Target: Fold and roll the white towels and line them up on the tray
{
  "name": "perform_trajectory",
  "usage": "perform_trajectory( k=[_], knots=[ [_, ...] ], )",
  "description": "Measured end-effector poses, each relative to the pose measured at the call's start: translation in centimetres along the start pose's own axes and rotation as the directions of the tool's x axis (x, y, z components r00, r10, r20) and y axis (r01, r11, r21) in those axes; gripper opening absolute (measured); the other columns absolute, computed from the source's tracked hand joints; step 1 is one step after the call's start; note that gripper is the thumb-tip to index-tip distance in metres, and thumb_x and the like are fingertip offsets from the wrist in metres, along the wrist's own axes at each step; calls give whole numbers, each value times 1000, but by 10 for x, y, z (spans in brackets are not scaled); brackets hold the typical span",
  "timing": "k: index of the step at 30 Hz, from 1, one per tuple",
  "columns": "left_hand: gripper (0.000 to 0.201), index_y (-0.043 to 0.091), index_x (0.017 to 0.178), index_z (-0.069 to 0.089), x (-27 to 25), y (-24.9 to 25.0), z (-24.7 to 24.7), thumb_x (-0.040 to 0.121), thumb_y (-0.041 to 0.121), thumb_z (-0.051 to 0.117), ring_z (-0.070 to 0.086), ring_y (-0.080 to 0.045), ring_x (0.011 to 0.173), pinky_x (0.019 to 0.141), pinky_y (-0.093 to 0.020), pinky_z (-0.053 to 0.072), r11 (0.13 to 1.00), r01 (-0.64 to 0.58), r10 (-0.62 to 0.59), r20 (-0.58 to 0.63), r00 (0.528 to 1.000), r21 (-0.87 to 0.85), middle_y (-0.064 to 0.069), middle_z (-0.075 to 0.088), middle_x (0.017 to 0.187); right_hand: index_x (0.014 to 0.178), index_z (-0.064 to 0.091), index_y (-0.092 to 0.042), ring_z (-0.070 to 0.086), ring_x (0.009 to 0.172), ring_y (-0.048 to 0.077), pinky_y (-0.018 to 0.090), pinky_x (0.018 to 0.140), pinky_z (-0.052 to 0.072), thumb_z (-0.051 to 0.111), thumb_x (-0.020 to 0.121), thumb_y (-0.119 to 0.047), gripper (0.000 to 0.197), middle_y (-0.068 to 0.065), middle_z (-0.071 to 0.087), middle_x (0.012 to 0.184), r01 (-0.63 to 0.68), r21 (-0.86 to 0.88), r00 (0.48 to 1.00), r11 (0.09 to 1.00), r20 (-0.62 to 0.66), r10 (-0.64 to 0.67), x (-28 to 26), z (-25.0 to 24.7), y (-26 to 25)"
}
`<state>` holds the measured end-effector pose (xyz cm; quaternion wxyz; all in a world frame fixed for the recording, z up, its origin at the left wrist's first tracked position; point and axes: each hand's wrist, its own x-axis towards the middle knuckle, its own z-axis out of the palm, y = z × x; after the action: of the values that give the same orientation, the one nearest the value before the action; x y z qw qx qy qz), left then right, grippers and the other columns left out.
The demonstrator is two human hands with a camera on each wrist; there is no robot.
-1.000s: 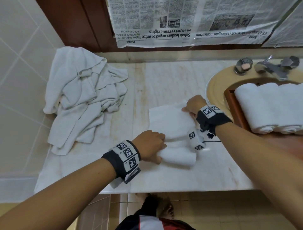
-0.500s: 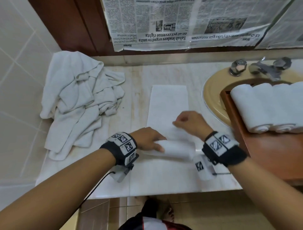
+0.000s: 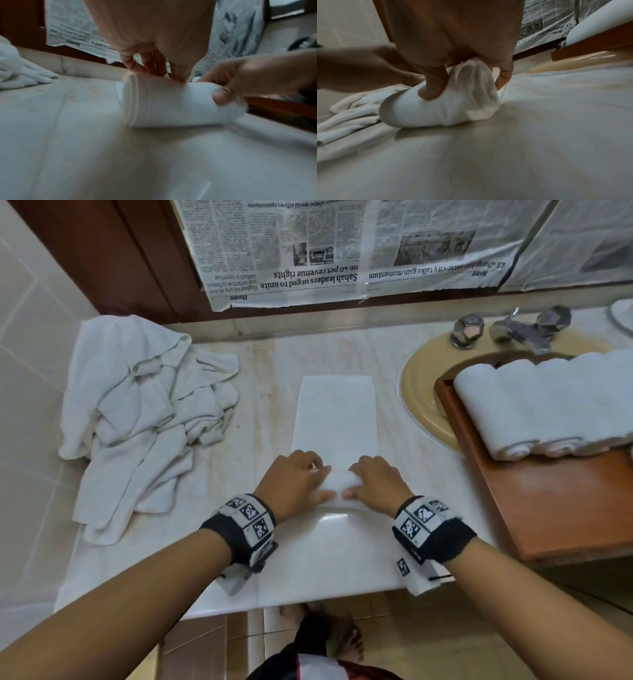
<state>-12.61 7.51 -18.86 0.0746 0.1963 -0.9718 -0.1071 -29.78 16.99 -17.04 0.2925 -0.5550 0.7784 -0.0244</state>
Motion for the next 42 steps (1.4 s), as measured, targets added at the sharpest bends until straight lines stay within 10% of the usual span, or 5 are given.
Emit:
perform_trajectory(
  k=[4, 17, 25, 33, 42],
  knots=[
    [92, 10, 128, 57, -15, -5, 16, 55, 62, 78, 47, -26, 100, 74, -39, 49, 982, -15, 3, 64, 998, 189, -11, 54, 113, 132, 53, -21, 30, 126, 26, 41, 99, 31, 60, 89, -43, 49, 1, 44, 131, -76, -49, 996, 996, 47, 78, 14, -11, -7],
    [48, 24, 129, 58, 36, -33, -16, 87, 48, 63, 53, -21, 98, 76, -28, 33, 986, 96, -48, 314, 948, -140, -5, 57, 105, 100, 63, -13, 54, 76, 27, 37, 66, 45, 89, 50, -36, 60, 3, 58, 90, 147, -306, 895, 941, -365, -258, 7, 19, -8],
    [34, 18, 117, 64, 46, -34, -9, 95, 42, 54, 55, -22, 106, 88, -32, 41, 814, 408, -191, 474, 859, -412, -7, 60, 114, 112, 65, -17, 55, 99, 21, 31, 83, 41, 68, 86, -37, 33, 1, 63, 105, 75, 77, 991, 994, -121, -65, 20, -19, -4],
    [39, 15, 101, 71, 35, 3, 3, 76, 45, 67, 60, -23, 76, 63, -33, 51, 991, -20, 6, -100, 995, -133, -2, 61, 94, 59, 48, -21, 43, 91, 18, 34, 80, 40, 67, 86, -37, 36, -5, 48, 76, -57, 111, 984, 992, 174, 37, 49, -43, 15],
    [71, 8, 123, 61, 30, -6, 20, 70, 54, 77, 54, -23, 65, 56, -30, 42, 996, -85, 86, -71, 994, 15, -8, 56, 88, 119, 52, -19, 40, 112, 23, 35, 88, 33, 51, 91, -38, 34, 0, 46, 118, 195, -80, 942, 977, -261, -210, 15, -11, 3]
  ],
)
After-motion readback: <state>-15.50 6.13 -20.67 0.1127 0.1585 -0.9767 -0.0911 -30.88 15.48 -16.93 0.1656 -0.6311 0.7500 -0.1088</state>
